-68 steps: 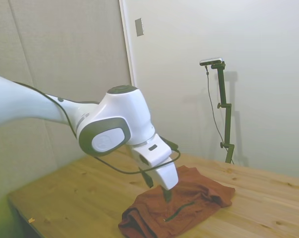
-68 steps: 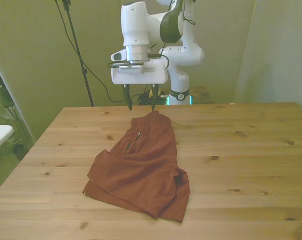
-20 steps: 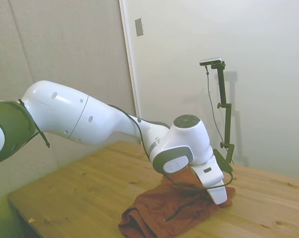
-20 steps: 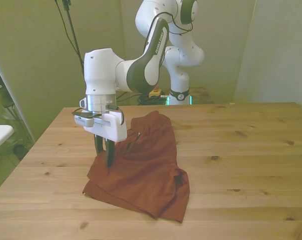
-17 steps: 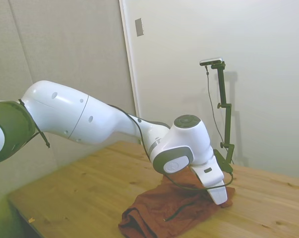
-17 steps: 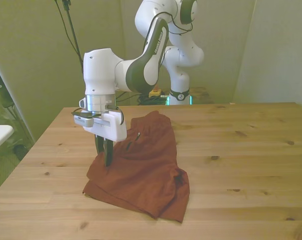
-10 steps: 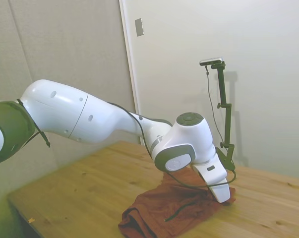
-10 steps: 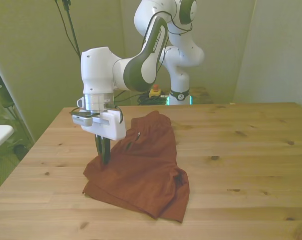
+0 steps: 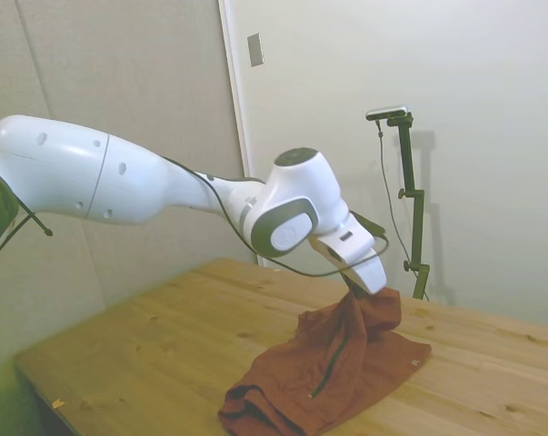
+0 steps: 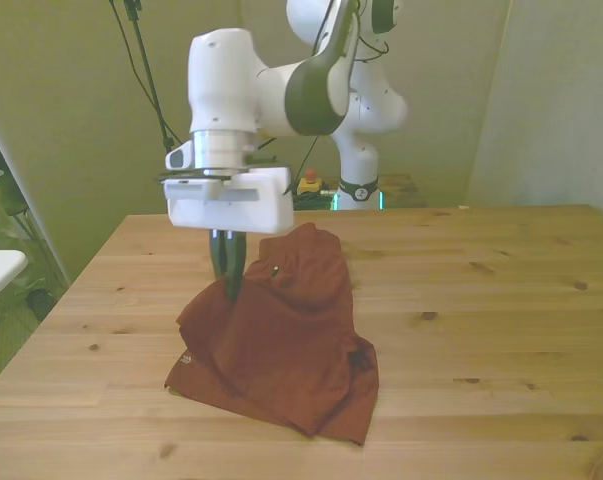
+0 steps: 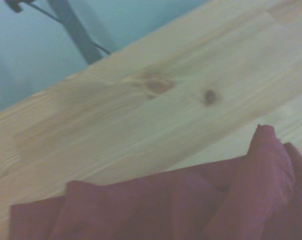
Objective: Unfold the shorts
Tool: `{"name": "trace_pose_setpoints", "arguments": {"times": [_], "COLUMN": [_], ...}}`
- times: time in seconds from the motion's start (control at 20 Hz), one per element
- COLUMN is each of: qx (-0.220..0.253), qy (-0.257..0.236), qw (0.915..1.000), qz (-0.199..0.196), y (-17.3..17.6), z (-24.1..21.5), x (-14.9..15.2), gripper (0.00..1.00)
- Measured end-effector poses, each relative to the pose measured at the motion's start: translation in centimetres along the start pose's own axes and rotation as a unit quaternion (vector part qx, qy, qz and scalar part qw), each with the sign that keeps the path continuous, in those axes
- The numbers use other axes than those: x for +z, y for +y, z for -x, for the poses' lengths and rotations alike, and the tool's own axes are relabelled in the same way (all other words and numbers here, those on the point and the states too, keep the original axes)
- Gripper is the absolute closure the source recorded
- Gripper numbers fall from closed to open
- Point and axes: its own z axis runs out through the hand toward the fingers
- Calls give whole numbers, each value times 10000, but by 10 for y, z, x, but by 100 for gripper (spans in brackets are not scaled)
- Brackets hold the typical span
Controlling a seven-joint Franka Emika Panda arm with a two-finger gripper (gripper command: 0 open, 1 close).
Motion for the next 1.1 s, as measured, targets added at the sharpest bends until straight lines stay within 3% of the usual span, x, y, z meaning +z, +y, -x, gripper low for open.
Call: {"name": "trace_pose_setpoints", "arguments": {"times": [0.2,0.45,0.7,0.9,1.1], "qx": [-460,-259,-188,-117,-254], "qy": [132,463,1059,1448,1619], "qw": [9988,9975,9917,9846,9760], "qz": [118,476,706,968,1435], "y": [-44,-58,-99,-135,-159], "z": [68,89,169,219,254], "x": [-11,-15,-17,2,41], "gripper": [100,100,100,100,100]}}
